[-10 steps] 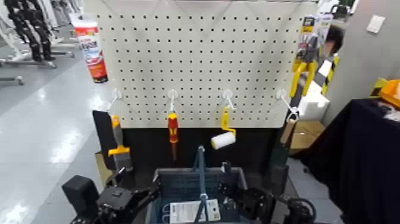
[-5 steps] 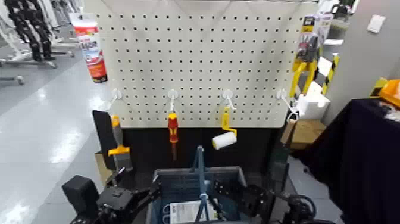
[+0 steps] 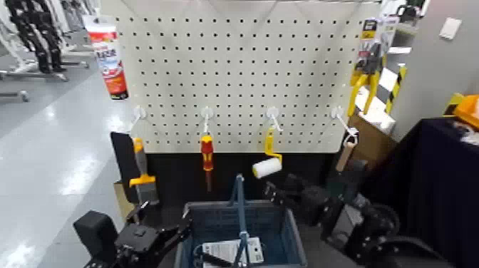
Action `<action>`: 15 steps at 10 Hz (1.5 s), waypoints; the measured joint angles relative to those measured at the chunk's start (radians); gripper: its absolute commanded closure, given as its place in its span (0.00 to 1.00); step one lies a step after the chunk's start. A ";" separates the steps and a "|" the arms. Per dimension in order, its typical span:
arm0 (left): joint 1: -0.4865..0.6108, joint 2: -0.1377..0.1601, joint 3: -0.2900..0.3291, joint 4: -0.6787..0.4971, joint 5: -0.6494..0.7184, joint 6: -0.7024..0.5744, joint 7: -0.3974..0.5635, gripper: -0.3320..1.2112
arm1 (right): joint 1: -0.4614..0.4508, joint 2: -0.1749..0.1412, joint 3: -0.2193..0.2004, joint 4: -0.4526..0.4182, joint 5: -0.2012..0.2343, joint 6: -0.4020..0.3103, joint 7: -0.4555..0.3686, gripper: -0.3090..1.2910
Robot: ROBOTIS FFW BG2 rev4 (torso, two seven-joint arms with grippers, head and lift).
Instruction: Put the black wrench into the crate.
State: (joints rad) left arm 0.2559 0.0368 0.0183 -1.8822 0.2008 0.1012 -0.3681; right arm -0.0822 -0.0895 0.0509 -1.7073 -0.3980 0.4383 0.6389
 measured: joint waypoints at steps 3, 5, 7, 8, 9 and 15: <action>0.000 0.001 0.003 -0.004 0.000 0.000 0.000 0.30 | 0.017 -0.007 -0.012 -0.151 0.056 -0.041 -0.089 0.30; 0.004 0.000 0.008 -0.007 0.000 0.000 0.000 0.30 | 0.107 0.011 -0.006 -0.247 0.152 -0.164 -0.219 0.30; 0.017 -0.003 0.018 -0.010 0.005 -0.009 0.001 0.30 | 0.242 0.031 0.004 -0.308 0.244 -0.290 -0.340 0.30; 0.027 -0.006 0.024 -0.013 0.005 -0.017 0.003 0.30 | 0.320 0.029 0.013 -0.322 0.255 -0.347 -0.422 0.30; 0.040 -0.007 0.030 -0.018 0.005 -0.024 0.006 0.30 | 0.398 0.024 0.023 -0.331 0.253 -0.395 -0.495 0.31; 0.138 -0.016 0.048 -0.053 0.005 -0.056 0.030 0.30 | 0.649 0.021 0.046 -0.333 0.257 -0.509 -0.616 0.31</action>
State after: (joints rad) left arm 0.3937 0.0205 0.0664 -1.9348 0.2056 0.0453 -0.3385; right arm 0.5671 -0.0686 0.0972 -2.0404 -0.1414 -0.0703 0.0234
